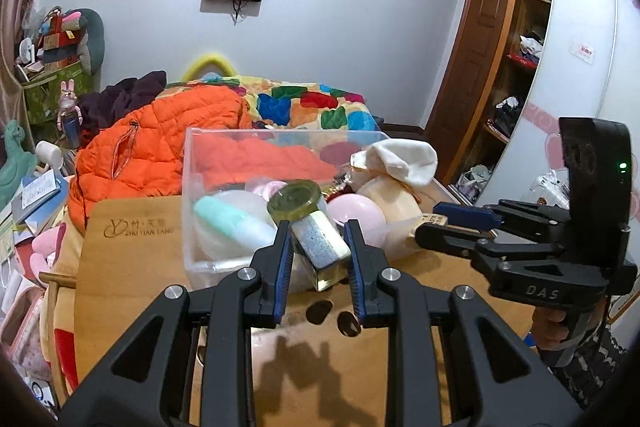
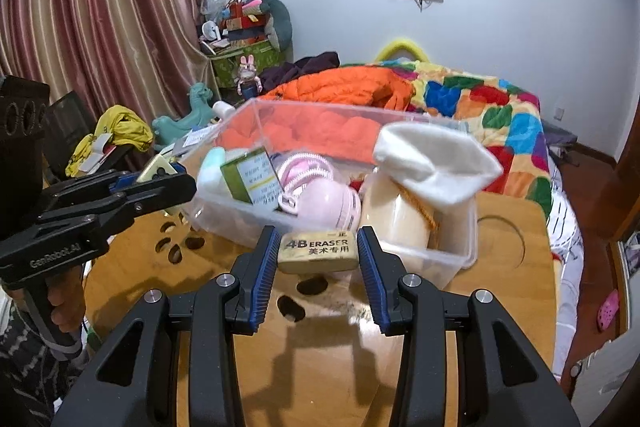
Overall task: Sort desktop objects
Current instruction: 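Carry the tile into the clear box with the left gripper while the right lowers the eraser in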
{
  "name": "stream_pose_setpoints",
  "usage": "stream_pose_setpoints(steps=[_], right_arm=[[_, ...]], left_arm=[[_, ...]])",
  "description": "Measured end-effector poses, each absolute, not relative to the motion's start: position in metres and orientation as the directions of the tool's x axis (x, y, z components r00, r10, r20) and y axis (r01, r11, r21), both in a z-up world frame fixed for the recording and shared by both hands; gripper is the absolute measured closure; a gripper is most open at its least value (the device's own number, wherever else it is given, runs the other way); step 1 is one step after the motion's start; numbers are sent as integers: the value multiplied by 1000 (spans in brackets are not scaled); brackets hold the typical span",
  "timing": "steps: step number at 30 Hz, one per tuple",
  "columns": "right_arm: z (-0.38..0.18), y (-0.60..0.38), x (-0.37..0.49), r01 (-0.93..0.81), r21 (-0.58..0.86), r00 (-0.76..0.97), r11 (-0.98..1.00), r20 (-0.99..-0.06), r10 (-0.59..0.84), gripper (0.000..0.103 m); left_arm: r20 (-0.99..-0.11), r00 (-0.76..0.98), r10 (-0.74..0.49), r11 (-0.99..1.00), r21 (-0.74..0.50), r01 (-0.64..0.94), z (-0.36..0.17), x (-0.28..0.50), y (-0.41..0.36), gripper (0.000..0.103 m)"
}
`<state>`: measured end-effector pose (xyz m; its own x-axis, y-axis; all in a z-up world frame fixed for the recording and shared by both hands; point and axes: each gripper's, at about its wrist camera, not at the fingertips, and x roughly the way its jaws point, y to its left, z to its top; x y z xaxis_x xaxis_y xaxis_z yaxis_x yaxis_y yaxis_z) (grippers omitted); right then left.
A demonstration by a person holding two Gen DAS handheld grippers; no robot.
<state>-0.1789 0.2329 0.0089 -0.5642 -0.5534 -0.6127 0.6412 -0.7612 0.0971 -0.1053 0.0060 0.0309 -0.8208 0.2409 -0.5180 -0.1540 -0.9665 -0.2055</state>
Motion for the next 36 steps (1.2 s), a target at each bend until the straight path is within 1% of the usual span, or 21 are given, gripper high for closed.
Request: stream_pose_setpoints(steps=[7, 14, 18, 21, 24, 26, 27, 29, 36], right_arm=[[12, 226, -186, 645, 91, -576, -759, -595, -561, 66], [8, 215, -192, 648, 43, -602, -761, -583, -545, 66], [5, 211, -199, 648, 35, -601, -761, -590, -539, 66], [-4, 208, -209, 627, 26, -602, -779, -618, -505, 66], [-7, 214, -214, 624, 71, -582, -778, -622, -524, 66], [-6, 214, -213, 621, 68, -586, -781, -621, -521, 66], [-6, 214, -213, 620, 67, -588, -782, -621, -519, 66], [-5, 214, -211, 617, 65, -590, -784, -622, -516, 66], [-3, 216, -210, 610, 77, -587, -788, -625, -515, 66]], left_arm=[[-513, -833, 209, -973, -191, -126, 29, -115, -6, 78], [-539, -822, 185, -978, -183, -100, 14, -131, -8, 78], [-536, -824, 186, -978, -180, -104, 15, -133, -7, 78], [-534, -825, 186, -979, -176, -107, 15, -134, -7, 78], [-531, -829, 179, -981, -162, -108, 15, -134, -5, 78], [-530, -831, 170, -983, -151, -105, 14, -135, -4, 78], [-532, -831, 165, -984, -146, -102, 13, -135, -3, 78], [-535, -830, 156, -986, -138, -96, 12, -134, -2, 72], [-548, -820, 164, -983, -156, -92, 8, -132, -6, 71]])
